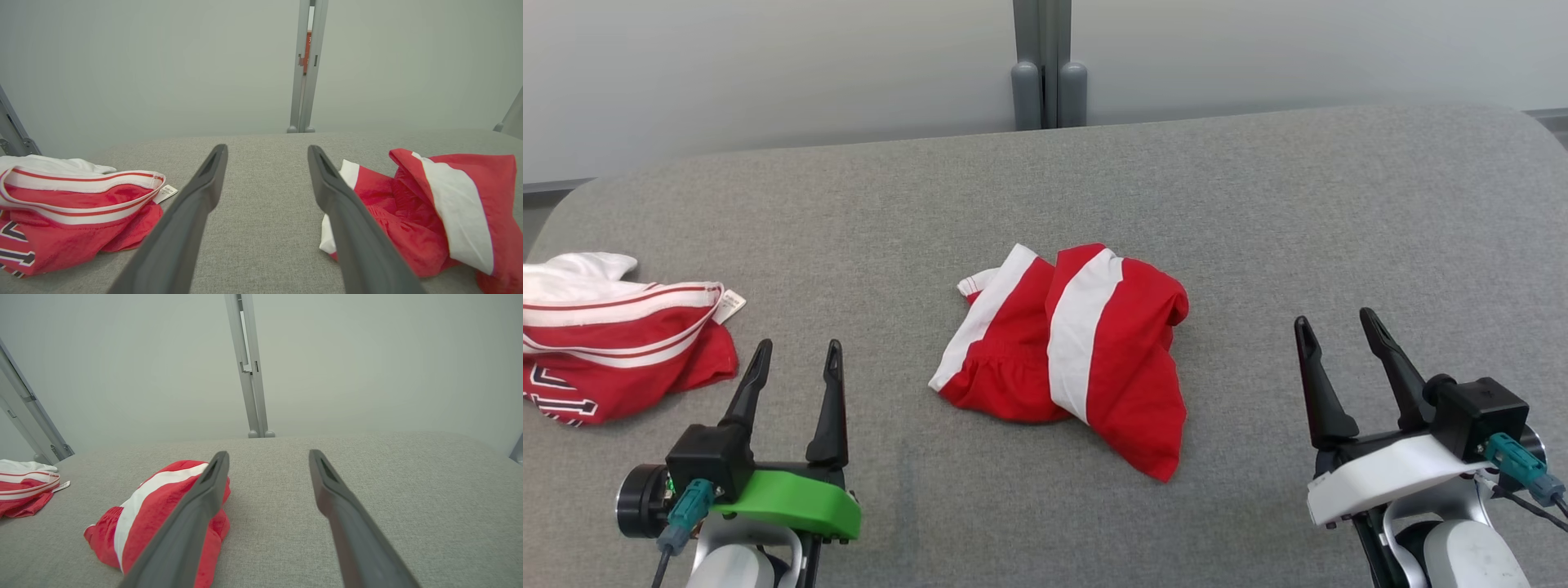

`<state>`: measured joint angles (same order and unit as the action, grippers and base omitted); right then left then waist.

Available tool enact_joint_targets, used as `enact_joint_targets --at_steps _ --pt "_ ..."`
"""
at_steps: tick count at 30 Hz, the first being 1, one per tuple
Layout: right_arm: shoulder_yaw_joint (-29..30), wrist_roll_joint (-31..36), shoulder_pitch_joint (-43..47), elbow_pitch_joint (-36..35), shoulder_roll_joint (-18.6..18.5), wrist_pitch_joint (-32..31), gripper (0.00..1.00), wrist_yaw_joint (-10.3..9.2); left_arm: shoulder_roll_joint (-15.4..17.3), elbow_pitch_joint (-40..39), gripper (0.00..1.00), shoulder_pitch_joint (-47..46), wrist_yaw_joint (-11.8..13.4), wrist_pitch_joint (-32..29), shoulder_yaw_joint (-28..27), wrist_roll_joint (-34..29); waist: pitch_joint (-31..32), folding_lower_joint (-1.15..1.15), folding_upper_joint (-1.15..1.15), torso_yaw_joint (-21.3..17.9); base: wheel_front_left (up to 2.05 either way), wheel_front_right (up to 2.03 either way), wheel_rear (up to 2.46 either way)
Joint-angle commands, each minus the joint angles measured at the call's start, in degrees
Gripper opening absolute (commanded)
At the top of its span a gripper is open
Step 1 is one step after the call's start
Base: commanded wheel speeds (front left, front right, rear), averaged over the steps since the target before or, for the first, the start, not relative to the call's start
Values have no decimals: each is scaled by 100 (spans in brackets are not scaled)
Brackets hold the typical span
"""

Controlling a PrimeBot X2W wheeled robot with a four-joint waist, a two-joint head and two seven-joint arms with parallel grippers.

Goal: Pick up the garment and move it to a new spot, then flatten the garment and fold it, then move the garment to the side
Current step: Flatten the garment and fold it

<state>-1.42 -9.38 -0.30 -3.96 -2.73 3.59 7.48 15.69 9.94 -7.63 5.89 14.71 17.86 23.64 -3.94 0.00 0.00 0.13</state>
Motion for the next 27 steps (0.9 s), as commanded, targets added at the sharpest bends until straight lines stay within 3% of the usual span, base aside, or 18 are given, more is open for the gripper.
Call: enact_joint_targets --at_steps 1,17,22,27 --pt "-11 -6 10 -24 -8 -18 100 3 38 -13 100 77 26 26 -25 -27 -4 0 0 2 0 0 0" --pt "-38 -28 -87 -7 -8 30 100 3 58 -112 100 -62 30 -2 76 -93 -128 0 0 -2 0 0 0" --pt "-75 28 -238 -61 -8 15 100 3 -27 -289 100 -283 -95 -187 311 -126 -392 0 0 -103 0 0 0" --pt "-91 66 -408 -93 -8 33 100 3 -324 -339 100 -650 -415 -555 910 -209 -746 0 0 -202 0 0 0"
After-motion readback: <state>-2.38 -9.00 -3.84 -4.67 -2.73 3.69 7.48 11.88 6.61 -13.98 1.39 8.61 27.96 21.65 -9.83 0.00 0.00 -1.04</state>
